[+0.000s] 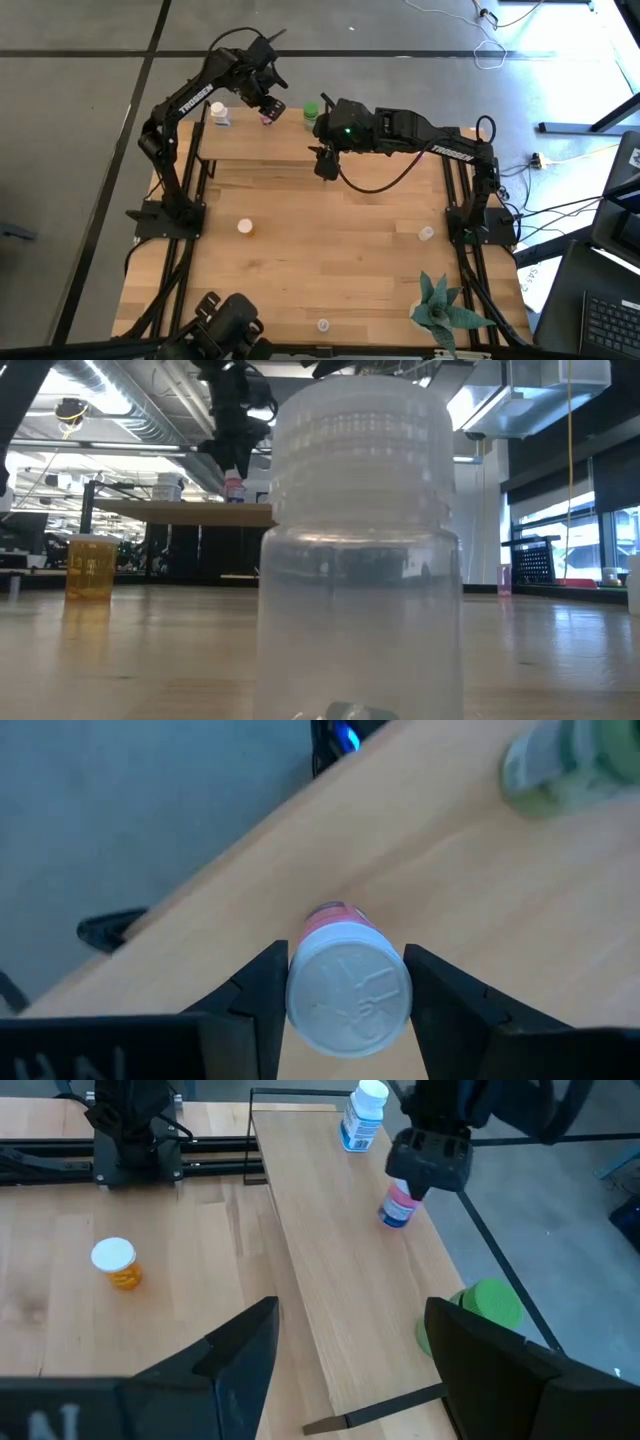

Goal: Pick and place medicine bottles onto shelf by color
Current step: Put the white pink pill bottle on the shelf

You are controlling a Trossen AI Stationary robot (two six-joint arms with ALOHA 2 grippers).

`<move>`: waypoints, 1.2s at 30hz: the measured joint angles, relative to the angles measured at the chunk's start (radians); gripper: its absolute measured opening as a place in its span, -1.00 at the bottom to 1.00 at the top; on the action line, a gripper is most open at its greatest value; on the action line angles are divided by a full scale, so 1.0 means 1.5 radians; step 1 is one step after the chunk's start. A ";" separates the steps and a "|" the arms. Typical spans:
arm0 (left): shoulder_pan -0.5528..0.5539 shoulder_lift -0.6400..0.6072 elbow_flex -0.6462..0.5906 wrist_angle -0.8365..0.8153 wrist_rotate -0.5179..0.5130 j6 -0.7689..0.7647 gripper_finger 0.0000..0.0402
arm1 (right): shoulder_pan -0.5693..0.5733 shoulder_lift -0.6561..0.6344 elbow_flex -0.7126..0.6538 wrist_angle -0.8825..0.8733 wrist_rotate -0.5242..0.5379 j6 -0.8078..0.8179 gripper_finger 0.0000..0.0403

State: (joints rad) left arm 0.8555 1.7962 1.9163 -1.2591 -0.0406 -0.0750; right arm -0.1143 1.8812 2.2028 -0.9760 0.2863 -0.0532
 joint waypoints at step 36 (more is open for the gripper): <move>0.004 0.000 0.000 -0.028 0.001 0.004 -0.22 | 0.000 0.001 0.000 0.000 -0.001 -0.003 0.25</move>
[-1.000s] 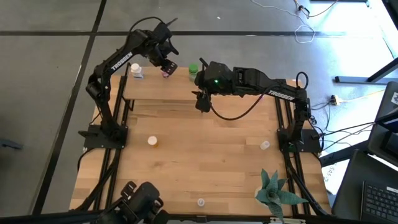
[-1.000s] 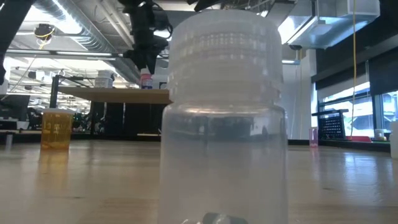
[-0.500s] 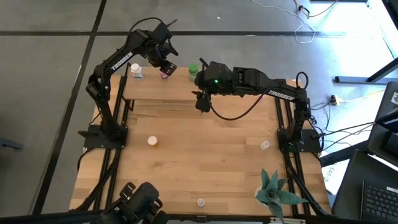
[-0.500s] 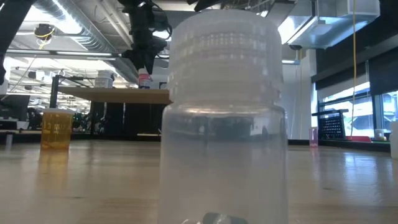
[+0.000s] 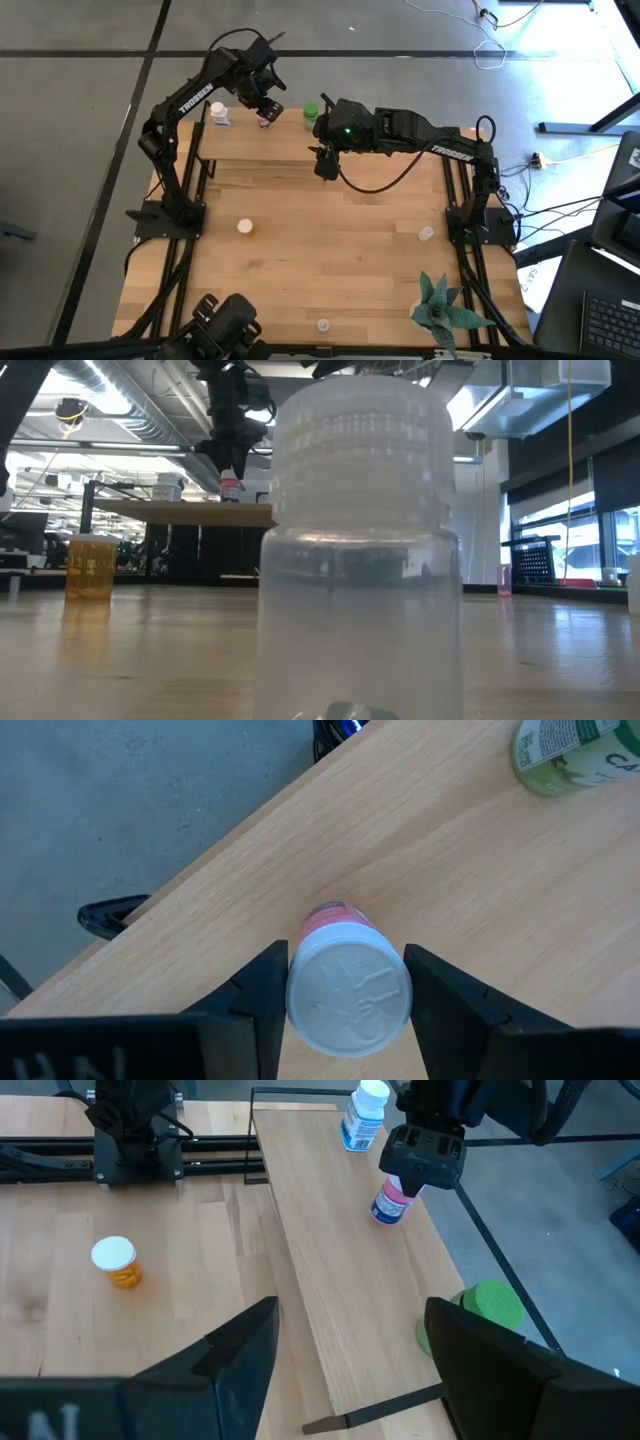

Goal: Pick and place medicine bottles onto shelf by color
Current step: Put the white pink pill bottle on the shelf

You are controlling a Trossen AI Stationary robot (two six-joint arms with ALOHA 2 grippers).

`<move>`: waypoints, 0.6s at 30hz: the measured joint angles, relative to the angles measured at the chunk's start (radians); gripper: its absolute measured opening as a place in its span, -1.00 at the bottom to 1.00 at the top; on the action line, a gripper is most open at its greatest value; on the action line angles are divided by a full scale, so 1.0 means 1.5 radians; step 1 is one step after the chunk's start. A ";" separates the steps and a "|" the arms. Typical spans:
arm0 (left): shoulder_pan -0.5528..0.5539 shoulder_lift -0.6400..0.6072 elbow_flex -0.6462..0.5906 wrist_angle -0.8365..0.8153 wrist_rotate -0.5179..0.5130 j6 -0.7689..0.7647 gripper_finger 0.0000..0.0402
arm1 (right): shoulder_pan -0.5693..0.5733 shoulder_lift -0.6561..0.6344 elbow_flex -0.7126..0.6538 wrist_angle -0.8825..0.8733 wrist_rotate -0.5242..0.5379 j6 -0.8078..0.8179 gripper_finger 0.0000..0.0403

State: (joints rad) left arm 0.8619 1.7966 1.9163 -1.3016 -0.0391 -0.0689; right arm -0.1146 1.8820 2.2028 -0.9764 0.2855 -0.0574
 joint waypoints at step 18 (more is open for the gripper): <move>0.000 0.000 0.000 0.001 0.010 -0.002 -0.20 | 0.000 0.000 0.000 0.000 0.000 0.000 0.25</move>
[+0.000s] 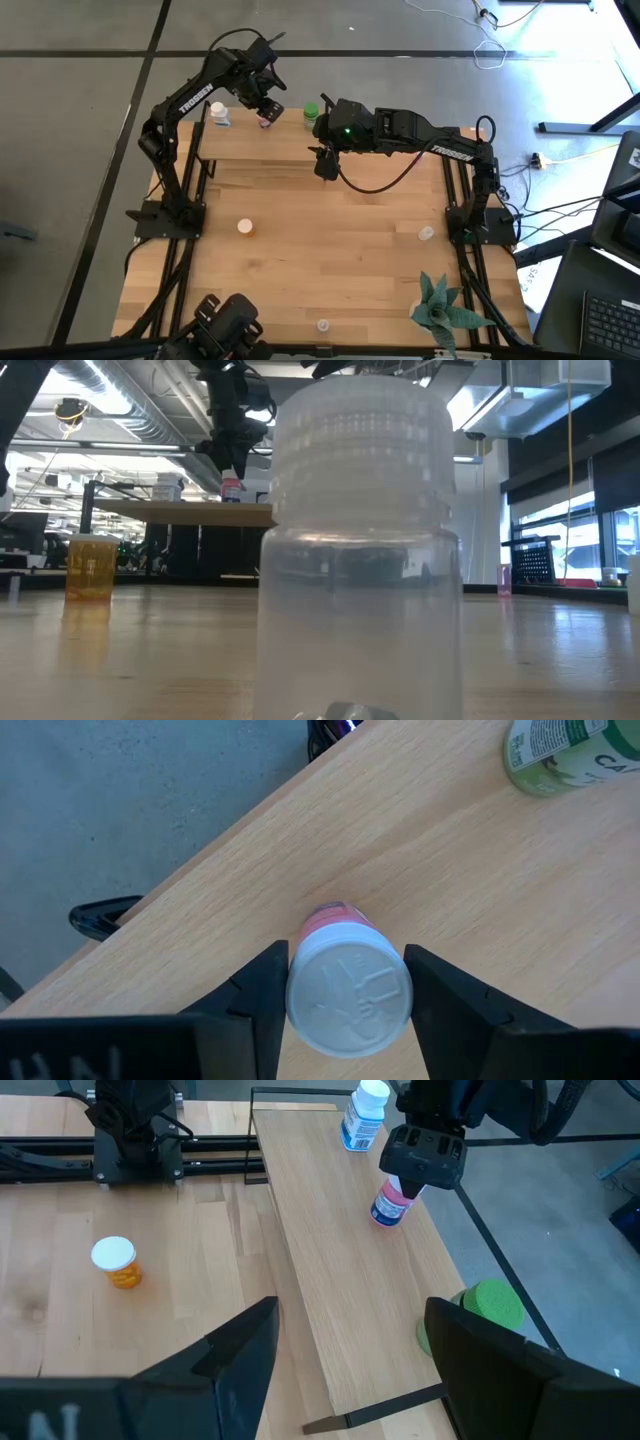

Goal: Pick and place medicine bottles onto shelf by color
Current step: Put the white pink pill bottle on the shelf

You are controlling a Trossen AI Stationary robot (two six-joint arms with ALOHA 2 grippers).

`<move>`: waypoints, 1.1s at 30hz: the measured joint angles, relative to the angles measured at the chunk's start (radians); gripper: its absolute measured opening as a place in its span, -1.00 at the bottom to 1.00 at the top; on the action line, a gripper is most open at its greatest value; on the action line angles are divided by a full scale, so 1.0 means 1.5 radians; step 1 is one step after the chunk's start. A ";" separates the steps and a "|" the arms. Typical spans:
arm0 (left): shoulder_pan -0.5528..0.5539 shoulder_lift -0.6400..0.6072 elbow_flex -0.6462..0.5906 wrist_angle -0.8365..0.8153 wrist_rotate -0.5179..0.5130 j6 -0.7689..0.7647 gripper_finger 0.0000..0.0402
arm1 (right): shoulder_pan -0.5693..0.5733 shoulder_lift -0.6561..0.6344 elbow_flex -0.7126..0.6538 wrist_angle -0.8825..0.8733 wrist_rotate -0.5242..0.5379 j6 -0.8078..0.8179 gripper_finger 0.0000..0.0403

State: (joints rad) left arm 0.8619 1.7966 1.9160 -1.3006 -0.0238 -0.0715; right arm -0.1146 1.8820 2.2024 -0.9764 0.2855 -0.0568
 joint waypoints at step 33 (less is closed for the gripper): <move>0.000 0.000 -0.025 0.035 -0.010 -0.002 0.01 | 0.000 0.000 0.000 0.000 0.000 0.000 0.25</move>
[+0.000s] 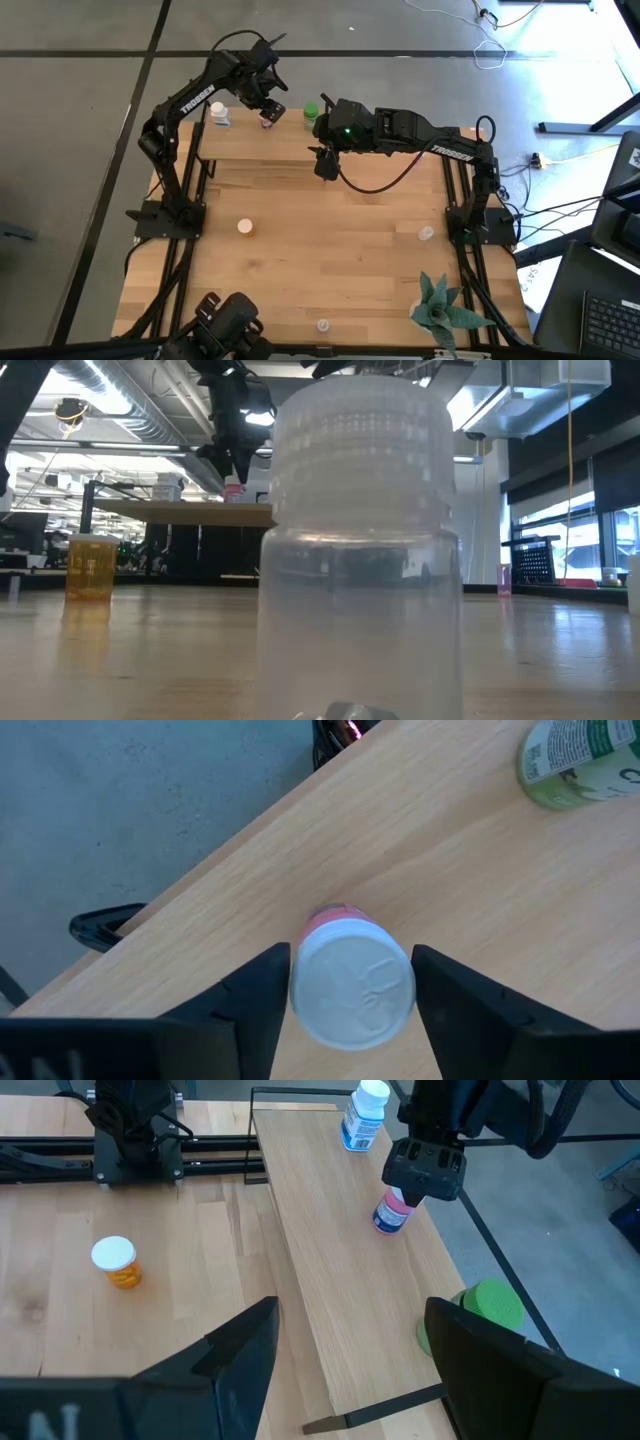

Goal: Pick and place medicine bottles onto shelf by color
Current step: Put the white pink pill bottle on the shelf, then put the orange pill bottle on the shelf

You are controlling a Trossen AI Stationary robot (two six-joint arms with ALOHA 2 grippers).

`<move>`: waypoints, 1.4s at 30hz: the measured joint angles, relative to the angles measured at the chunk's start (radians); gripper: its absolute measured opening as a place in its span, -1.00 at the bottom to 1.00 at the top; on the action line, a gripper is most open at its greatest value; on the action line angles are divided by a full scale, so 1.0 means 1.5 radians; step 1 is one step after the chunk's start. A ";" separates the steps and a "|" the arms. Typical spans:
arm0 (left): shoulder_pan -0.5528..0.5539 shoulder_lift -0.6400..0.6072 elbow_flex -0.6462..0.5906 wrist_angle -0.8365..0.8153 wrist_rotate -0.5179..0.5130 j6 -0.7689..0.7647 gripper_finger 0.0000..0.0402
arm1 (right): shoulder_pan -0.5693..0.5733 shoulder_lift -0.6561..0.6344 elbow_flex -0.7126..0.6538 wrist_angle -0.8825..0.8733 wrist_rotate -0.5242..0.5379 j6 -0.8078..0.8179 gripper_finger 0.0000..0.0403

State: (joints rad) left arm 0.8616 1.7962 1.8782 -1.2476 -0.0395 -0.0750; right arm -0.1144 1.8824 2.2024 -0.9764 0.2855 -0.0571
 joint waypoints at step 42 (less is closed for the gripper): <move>-0.086 -0.065 0.215 -0.207 -0.072 0.052 0.38 | 0.000 0.000 0.000 0.000 0.000 0.000 0.25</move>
State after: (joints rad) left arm 0.7329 1.6992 2.2004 -1.5587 -0.1479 0.0036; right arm -0.1145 1.8824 2.2024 -0.9764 0.2854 -0.0572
